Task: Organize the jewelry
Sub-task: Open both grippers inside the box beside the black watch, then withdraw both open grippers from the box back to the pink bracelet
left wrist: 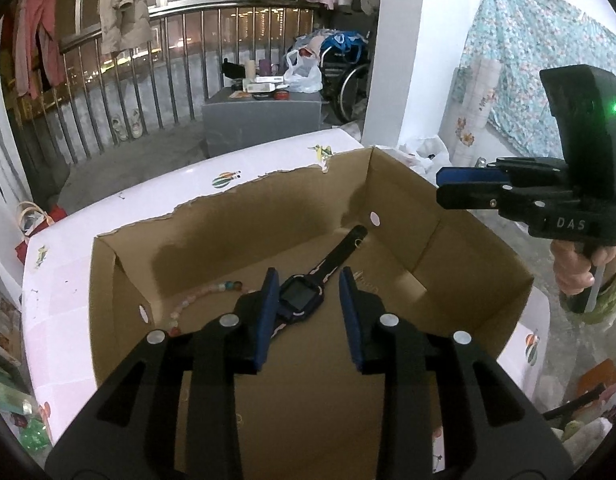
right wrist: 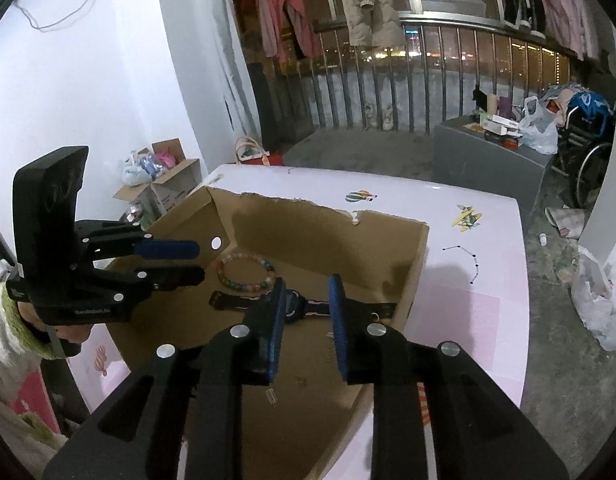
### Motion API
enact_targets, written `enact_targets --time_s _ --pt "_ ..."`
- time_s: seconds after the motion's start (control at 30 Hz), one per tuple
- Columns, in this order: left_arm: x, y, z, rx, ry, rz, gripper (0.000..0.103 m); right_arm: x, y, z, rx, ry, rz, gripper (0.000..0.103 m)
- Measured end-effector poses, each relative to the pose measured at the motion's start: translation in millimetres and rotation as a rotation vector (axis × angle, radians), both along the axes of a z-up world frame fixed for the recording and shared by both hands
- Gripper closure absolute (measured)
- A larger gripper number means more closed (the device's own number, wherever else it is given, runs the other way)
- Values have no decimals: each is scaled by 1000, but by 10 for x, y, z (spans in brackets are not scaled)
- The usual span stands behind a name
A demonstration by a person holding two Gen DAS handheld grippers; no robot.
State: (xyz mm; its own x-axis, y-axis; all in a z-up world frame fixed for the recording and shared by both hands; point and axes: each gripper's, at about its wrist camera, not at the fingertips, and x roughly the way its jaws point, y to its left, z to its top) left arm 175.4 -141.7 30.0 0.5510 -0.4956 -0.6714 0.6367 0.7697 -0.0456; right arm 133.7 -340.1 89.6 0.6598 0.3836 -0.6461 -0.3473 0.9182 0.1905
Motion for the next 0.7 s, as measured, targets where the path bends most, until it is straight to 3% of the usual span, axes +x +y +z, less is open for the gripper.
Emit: enact_targets --time_s 0.27,0.7 --pt "-286 169 147 -43 -54 9 70 -268 -50 163 9 -40 -17 68" --pt "-1278 655 293 -126 -176 -21 56 -1149 -192 251 70 -121 -17 66"
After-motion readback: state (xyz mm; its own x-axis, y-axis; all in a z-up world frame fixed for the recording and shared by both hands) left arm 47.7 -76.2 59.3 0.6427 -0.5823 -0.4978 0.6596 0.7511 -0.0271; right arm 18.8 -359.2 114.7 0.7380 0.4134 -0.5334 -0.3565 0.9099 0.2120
